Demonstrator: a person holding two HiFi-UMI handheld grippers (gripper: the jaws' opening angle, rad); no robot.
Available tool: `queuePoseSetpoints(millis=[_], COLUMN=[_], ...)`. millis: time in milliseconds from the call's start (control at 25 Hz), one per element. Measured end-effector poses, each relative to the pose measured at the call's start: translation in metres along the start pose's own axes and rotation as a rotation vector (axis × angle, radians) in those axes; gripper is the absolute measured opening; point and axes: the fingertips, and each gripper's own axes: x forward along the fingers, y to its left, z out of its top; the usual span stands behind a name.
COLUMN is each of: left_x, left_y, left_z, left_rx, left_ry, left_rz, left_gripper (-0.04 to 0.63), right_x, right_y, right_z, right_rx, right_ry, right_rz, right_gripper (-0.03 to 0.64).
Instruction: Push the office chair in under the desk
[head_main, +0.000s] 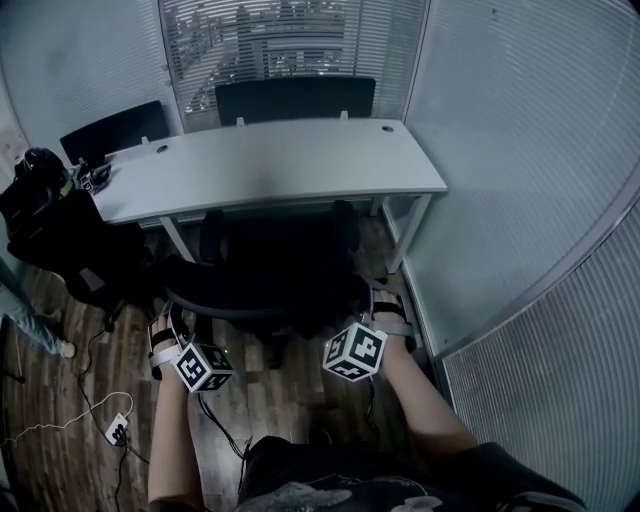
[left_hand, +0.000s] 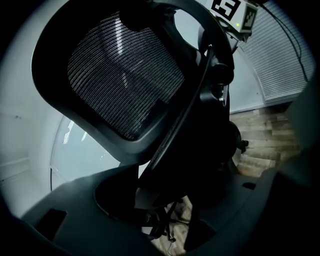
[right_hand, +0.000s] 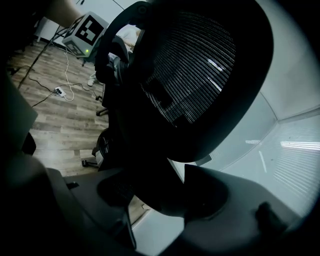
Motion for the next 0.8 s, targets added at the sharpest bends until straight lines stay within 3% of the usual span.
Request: queuePoseSetpoints(millis=[200, 800], left_x=[0.037, 0.164], left_y=[0.016, 0.070], left_z=[-0.004, -0.008], left_rx=[-0.008, 0.012], left_ry=[-0.007, -0.128], left_rz=[-0.024, -0.046], left_gripper=[0.265, 0.265], right_x=[0.033, 0.139], right_y=[-0.007, -0.037], right_z=[0.019, 0.069], right_rx=[0.003, 0.034], right_ry=[0.005, 0.083], right_rz=[0.006, 0.011], right_gripper=[0.290, 0.285])
